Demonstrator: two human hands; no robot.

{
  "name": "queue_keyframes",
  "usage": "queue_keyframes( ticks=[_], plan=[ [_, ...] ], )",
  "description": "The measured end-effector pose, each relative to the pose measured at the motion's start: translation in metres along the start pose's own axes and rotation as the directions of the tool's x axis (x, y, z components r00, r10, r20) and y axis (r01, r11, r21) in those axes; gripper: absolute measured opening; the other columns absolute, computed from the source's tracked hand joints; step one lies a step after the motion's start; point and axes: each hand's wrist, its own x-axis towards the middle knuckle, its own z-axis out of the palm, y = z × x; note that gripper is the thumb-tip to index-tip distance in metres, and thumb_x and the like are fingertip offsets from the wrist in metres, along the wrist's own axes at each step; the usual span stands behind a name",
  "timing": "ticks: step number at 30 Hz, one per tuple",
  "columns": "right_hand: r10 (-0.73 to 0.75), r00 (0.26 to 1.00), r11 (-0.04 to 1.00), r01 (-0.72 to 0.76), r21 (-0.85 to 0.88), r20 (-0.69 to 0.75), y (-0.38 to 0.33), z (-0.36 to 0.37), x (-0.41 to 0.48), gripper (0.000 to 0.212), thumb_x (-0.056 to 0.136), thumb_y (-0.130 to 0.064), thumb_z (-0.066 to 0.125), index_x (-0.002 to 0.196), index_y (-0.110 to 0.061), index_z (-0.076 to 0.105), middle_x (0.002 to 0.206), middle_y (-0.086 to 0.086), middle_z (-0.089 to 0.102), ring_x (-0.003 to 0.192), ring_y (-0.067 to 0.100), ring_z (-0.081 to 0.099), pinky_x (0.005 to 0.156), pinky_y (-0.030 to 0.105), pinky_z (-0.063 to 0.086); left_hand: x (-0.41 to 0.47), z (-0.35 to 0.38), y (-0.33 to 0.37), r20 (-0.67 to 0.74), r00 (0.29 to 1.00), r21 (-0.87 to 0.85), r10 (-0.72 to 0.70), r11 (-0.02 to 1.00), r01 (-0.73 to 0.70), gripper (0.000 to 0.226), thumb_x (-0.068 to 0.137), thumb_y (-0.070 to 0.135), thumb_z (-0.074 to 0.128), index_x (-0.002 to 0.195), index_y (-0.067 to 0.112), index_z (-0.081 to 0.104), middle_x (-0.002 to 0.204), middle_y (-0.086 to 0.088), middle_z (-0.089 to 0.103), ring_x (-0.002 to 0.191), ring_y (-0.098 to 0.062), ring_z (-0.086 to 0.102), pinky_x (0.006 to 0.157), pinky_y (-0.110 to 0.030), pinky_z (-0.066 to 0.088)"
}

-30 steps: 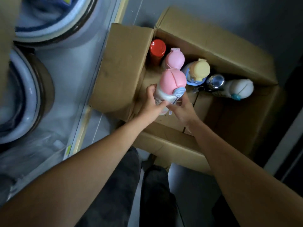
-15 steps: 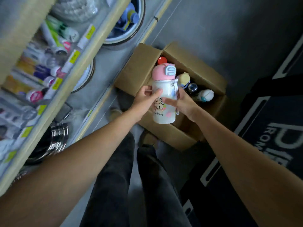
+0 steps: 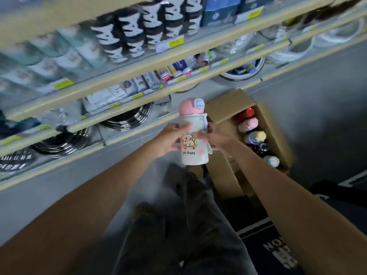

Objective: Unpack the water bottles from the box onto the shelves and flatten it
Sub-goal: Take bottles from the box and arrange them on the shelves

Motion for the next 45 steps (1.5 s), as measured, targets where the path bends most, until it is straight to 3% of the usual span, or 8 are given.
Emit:
queue_keyframes(
  ticks=[3, 11, 15, 20, 25, 30, 34, 45],
  plan=[
    [-0.038, 0.989, 0.988, 0.059, -0.142, 0.146, -0.023, 0.079, -0.012, 0.019, 0.086, -0.018, 0.067, 0.102, -0.023, 0.059, 0.104, 0.002, 0.068, 0.075, 0.002, 0.068, 0.053, 0.014, 0.050, -0.076, -0.049, -0.032, -0.055, 0.997, -0.063, 0.047, 0.997, -0.050, 0.056, 0.071, 0.059, 0.061, 0.114, 0.023, 0.060, 0.113, -0.005, 0.069, 0.107, -0.026, 0.064, 0.094, -0.049, 0.047],
    [-0.131, 0.896, 0.892, 0.292, -0.344, 0.424, -0.067, 0.273, -0.055, 0.016, 0.088, -0.020, 0.066, 0.103, -0.024, 0.064, 0.107, 0.006, 0.072, 0.094, 0.017, 0.070, 0.071, 0.026, 0.057, -0.242, -0.150, -0.099, -0.375, 0.925, -0.221, 0.064, 0.963, -0.156, 0.032, 0.090, 0.042, 0.056, 0.109, 0.016, 0.059, 0.111, -0.011, 0.068, 0.103, -0.029, 0.064, 0.096, -0.046, 0.048],
    [-0.177, 0.816, 0.829, 0.425, -0.363, 0.550, -0.104, 0.393, -0.088, 0.042, 0.077, -0.022, 0.076, 0.116, -0.017, 0.061, 0.117, 0.014, 0.067, 0.108, 0.034, 0.064, 0.095, 0.050, 0.050, -0.348, -0.216, -0.123, -0.541, 0.835, -0.267, 0.095, 0.923, -0.278, 0.038, 0.093, 0.034, 0.055, 0.117, 0.005, 0.056, 0.122, -0.021, 0.062, 0.104, -0.034, 0.062, 0.095, -0.047, 0.049],
    [-0.154, 0.745, 0.702, 0.545, -0.459, 0.649, -0.146, 0.515, -0.130, 0.045, 0.062, -0.046, 0.079, 0.104, -0.041, 0.061, 0.104, -0.012, 0.072, 0.097, 0.009, 0.069, 0.078, 0.032, 0.053, -0.456, -0.273, -0.153, -0.736, 0.669, -0.303, 0.098, 0.837, -0.456, 0.055, 0.089, 0.034, 0.062, 0.129, 0.001, 0.046, 0.121, -0.020, 0.062, 0.106, -0.034, 0.062, 0.091, -0.048, 0.052],
    [-0.151, 0.632, 0.611, 0.664, -0.430, 0.760, -0.183, 0.637, -0.163, 0.052, 0.072, -0.029, 0.078, 0.118, -0.034, 0.055, 0.119, -0.002, 0.067, 0.112, 0.019, 0.062, 0.100, 0.048, 0.045, -0.550, -0.329, -0.179, -0.863, 0.501, -0.293, 0.061, 0.747, -0.596, 0.058, 0.087, 0.038, 0.064, 0.130, 0.004, 0.045, 0.121, -0.019, 0.061, 0.100, -0.032, 0.062, 0.079, -0.039, 0.051],
    [-0.177, 0.510, 0.492, 0.787, -0.373, 0.842, -0.216, 0.745, -0.204, 0.037, 0.077, -0.025, 0.076, 0.105, -0.040, 0.057, 0.105, -0.010, 0.070, 0.094, 0.008, 0.068, 0.071, 0.024, 0.055, -0.629, -0.389, -0.201, -0.923, 0.384, -0.255, 0.031, 0.697, -0.670, 0.065, 0.085, 0.048, 0.062, 0.132, 0.008, 0.043, 0.125, -0.015, 0.059, 0.106, -0.029, 0.061, 0.090, -0.041, 0.051],
    [-0.211, 0.402, 0.402, 0.867, -0.296, 0.891, -0.239, 0.828, -0.219, 0.048, 0.073, -0.036, 0.077, 0.117, -0.036, 0.057, 0.109, -0.005, 0.069, 0.097, 0.015, 0.068, 0.082, 0.033, 0.054, -0.686, -0.441, -0.219, -0.954, 0.293, -0.171, 0.066, 0.683, -0.710, 0.051, 0.087, 0.047, 0.059, 0.123, 0.010, 0.054, 0.108, -0.010, 0.067, 0.089, -0.022, 0.066, 0.072, -0.032, 0.053],
    [-0.212, 0.256, 0.449, 0.883, -0.138, 0.943, -0.273, 1.098, -0.220, 0.037, 0.081, -0.014, 0.071, 0.112, -0.029, 0.057, 0.093, -0.009, 0.068, 0.080, 0.003, 0.065, 0.060, 0.010, 0.047, -0.827, -0.630, -0.282, -0.984, 0.148, -0.178, -0.102, 0.651, -0.738, 0.017, 0.088, 0.030, 0.064, 0.096, 0.017, 0.058, 0.063, 0.005, 0.065, 0.055, -0.007, 0.062, 0.063, -0.021, 0.049]
  ],
)
